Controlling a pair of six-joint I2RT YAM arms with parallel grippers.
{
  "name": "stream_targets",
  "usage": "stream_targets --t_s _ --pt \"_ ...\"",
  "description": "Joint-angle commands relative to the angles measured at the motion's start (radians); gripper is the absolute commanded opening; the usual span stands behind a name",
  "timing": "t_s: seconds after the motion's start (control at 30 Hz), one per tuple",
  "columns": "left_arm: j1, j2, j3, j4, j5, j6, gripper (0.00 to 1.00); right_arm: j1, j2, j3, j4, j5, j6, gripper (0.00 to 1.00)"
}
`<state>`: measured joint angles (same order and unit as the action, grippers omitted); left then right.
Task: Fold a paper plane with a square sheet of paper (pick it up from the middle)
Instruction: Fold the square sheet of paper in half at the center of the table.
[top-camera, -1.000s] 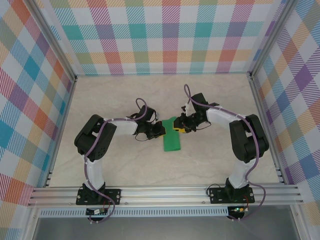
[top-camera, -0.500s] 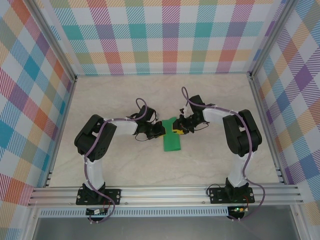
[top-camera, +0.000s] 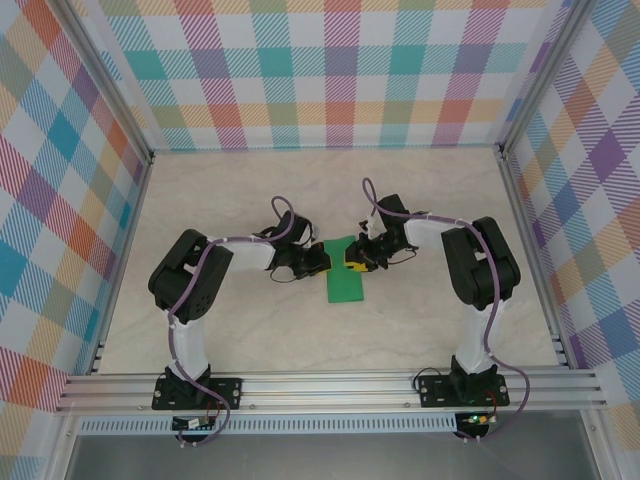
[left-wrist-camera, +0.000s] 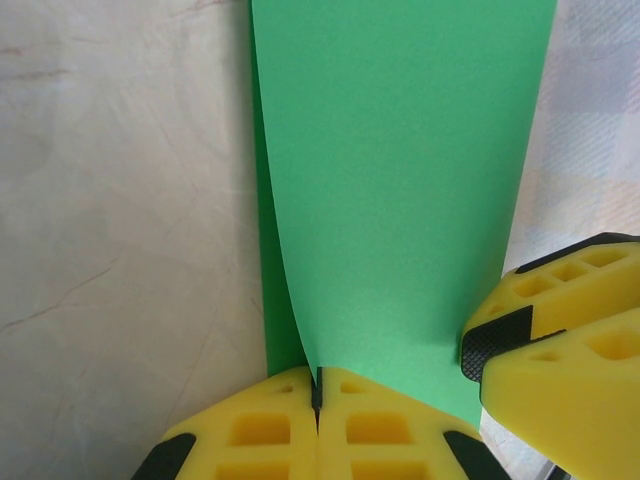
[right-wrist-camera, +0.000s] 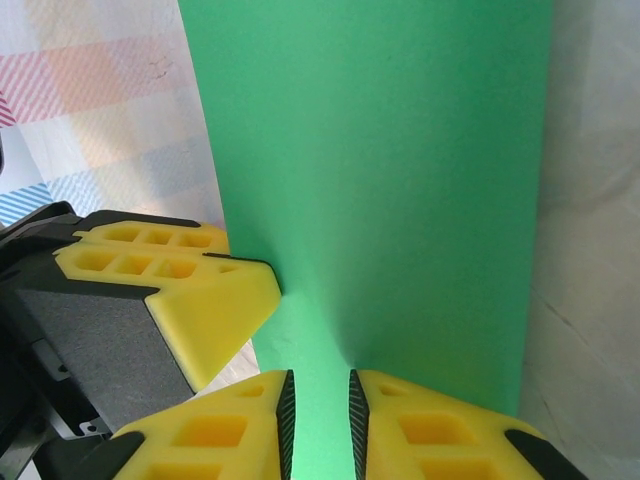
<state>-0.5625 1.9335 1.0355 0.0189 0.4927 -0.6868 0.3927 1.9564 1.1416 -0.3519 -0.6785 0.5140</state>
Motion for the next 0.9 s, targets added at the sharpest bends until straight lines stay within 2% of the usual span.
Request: stream_targets --t_s 0.0,0.3,0.57,0.7,0.87 --pt "-0.008 -0.019 -0.04 -0.063 -0.042 0.015 0.04 -0.003 0.019 -0.008 0.005 -0.035 -0.024 0.24" --pt "-0.008 -0.016 -0.046 -0.065 -0.06 0.015 0.04 -0.004 0.041 -0.008 -0.015 0.024 -0.026 0.24" --pt "-0.008 -0.007 -0.052 -0.071 -0.063 0.015 0.03 -0.005 0.076 -0.084 0.055 0.034 -0.021 0.23" --pt "-0.008 -0.007 -0.053 -0.077 -0.067 0.018 0.03 -0.006 0.031 -0.084 0.036 0.041 -0.039 0.23" --pt "-0.008 -0.005 -0.047 -0.083 -0.069 0.019 0.03 -0.005 -0.061 -0.078 0.048 -0.036 -0.031 0.24"
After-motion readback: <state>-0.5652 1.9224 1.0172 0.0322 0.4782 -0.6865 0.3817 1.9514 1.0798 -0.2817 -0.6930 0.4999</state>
